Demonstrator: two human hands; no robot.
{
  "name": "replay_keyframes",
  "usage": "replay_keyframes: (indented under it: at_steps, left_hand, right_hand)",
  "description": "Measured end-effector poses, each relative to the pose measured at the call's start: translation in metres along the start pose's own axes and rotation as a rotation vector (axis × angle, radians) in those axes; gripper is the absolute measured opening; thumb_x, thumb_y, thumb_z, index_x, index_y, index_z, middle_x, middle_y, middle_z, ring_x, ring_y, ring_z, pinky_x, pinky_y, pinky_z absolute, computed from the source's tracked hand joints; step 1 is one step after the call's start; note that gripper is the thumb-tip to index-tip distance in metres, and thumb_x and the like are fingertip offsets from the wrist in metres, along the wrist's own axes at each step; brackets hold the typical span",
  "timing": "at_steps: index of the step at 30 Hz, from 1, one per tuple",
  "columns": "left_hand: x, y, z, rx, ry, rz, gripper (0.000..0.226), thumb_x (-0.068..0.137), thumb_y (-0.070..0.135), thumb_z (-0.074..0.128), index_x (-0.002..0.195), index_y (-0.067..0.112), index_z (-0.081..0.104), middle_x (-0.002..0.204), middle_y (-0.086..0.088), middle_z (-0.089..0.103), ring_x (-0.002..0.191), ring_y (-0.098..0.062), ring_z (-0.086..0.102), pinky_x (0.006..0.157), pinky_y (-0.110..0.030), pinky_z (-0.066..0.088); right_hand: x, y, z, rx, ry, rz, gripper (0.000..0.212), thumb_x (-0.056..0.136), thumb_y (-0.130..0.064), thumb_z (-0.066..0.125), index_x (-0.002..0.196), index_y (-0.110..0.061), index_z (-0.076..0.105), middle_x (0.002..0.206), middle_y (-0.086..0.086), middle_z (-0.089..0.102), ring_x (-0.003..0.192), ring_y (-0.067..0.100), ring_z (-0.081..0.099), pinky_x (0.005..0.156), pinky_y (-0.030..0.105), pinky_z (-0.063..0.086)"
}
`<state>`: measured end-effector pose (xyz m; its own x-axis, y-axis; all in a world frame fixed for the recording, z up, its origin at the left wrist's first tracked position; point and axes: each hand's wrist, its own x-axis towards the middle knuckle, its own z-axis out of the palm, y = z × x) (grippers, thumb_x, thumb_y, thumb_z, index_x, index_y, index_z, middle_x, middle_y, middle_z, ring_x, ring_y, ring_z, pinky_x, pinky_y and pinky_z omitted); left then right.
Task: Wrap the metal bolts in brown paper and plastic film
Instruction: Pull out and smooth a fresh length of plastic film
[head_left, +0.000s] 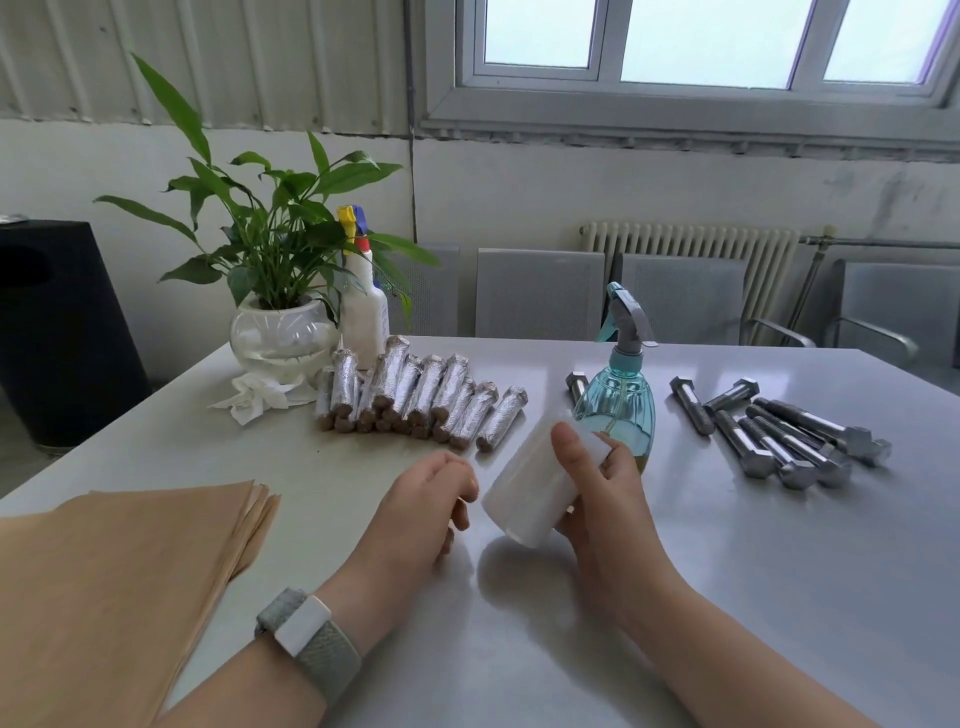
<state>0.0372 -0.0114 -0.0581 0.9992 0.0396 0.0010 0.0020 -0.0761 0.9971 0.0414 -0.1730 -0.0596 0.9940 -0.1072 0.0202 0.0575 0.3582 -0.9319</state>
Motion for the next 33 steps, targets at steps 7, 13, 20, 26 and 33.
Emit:
replay_keyframes:
  at_steps: [7,13,20,26,33]
  left_hand:
    - [0.007,-0.006,-0.008,0.294,0.253,0.246,0.013,0.095,0.017,0.042,0.084,0.021,0.047,0.086,0.003,0.054,0.075,0.008,0.047,0.064,-0.010,0.034]
    - [0.004,-0.006,-0.012,0.500,0.189,0.510,0.014,0.101,0.022,0.042,0.089,0.030,0.042,0.087,0.008,0.054,0.082,0.002,0.049,0.066,-0.008,0.036]
    - [-0.003,-0.002,-0.008,0.476,0.074,0.663,0.012,0.100,0.019,0.047,0.092,0.028,0.046,0.085,0.008,0.059,0.083,0.001,0.055,0.069,-0.005,0.037]
    - [-0.005,-0.002,-0.006,0.438,-0.004,0.675,0.007,0.097,0.037,0.041,0.092,0.033,0.047,0.084,0.010,0.061,0.085,-0.005,0.059,0.071,-0.007,0.039]
    - [-0.006,-0.001,-0.008,0.475,-0.059,0.625,0.018,0.102,0.025,0.045,0.107,0.037,0.056,0.082,0.015,0.061,0.084,-0.006,0.060,0.071,-0.010,0.041]
  right_hand:
    - [-0.004,-0.007,0.001,-0.294,-0.180,0.154,0.074,0.055,-0.048,0.089,0.118,-0.026,0.055,0.093,0.002,0.074,0.081,0.016,0.071,0.070,0.034,0.054]
    - [-0.008,-0.025,0.001,-0.710,-0.452,0.160,0.045,0.060,-0.046,0.073,0.101,-0.031,0.061,0.098,0.005,0.071,0.072,0.007,0.065,0.069,0.018,0.045]
    - [-0.002,-0.030,-0.006,-0.697,-0.524,0.073,0.025,0.082,-0.034,0.077,0.096,-0.017,0.066,0.077,-0.009,0.063,0.068,0.003,0.055,0.059,0.014,0.042]
    - [-0.003,-0.028,-0.006,-0.646,-0.584,0.057,0.013,0.090,-0.020,0.069,0.087,-0.010,0.062,0.069,-0.003,0.053,0.061,0.009,0.046,0.055,0.020,0.039]
    - [-0.004,-0.034,-0.008,-0.751,-0.597,-0.079,0.013,0.094,-0.018,0.065,0.083,-0.015,0.058,0.065,-0.007,0.061,0.063,0.012,0.056,0.058,0.028,0.045]
